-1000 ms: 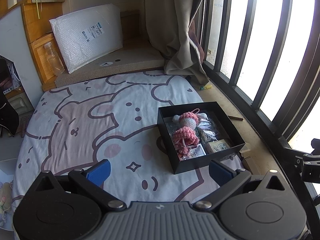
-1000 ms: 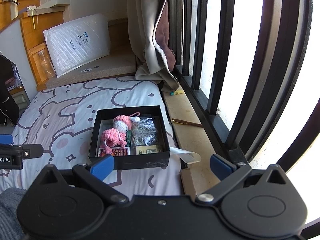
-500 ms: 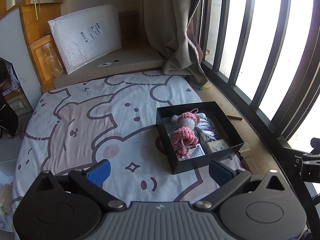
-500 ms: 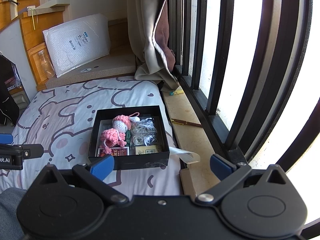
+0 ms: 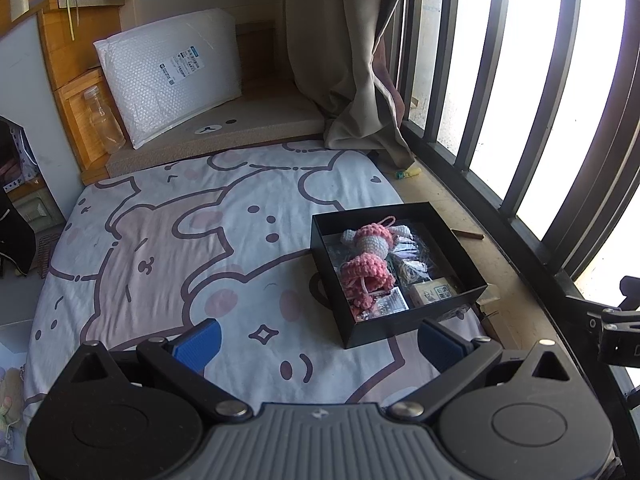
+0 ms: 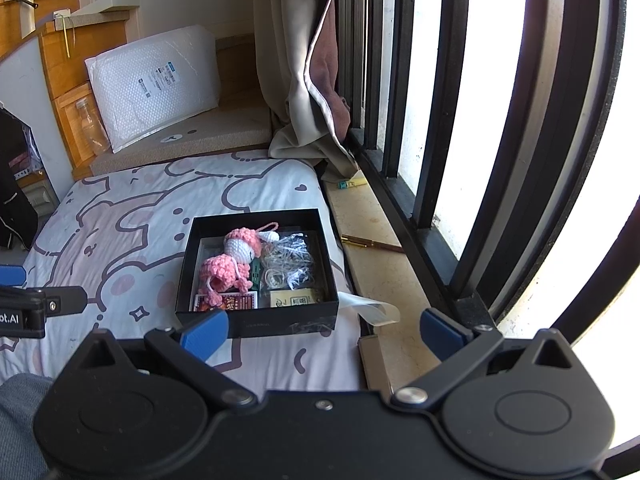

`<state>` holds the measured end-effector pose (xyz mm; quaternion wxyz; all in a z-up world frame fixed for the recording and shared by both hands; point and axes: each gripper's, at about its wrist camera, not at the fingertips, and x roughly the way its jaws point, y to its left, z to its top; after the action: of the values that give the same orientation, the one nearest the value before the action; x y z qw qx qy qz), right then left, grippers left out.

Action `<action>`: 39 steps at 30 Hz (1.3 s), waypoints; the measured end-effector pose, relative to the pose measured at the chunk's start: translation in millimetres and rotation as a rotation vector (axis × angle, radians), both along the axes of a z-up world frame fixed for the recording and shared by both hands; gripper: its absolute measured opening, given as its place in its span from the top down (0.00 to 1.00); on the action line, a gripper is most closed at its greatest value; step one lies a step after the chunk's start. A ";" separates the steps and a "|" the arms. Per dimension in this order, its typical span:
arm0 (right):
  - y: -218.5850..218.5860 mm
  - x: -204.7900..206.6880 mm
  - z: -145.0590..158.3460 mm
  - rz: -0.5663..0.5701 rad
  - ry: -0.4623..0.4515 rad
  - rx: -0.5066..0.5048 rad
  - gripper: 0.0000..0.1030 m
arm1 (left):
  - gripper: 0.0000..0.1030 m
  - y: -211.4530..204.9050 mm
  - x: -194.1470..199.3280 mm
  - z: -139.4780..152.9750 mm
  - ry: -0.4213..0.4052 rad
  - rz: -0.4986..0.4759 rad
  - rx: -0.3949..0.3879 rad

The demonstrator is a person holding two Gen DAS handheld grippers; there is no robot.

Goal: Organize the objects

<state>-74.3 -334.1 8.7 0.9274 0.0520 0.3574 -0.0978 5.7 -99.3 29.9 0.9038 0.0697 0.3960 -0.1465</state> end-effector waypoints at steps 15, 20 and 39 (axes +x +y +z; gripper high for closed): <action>0.0 -1.4 -0.6 0.002 0.007 -0.004 0.00 | 0.00 -2.2 -0.8 -0.4 0.001 -0.001 -0.001; -0.2 -1.8 -0.5 0.000 0.009 -0.004 0.00 | 0.00 -3.2 -1.7 -1.4 0.001 -0.003 -0.001; -0.3 -1.9 -0.9 0.000 0.011 -0.004 0.00 | 0.00 -3.1 -1.3 0.0 0.002 -0.004 -0.002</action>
<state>-76.2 -334.4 7.8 0.9255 0.0494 0.3623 -0.0989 4.3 -102.4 29.9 0.9033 0.0696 0.3965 -0.1485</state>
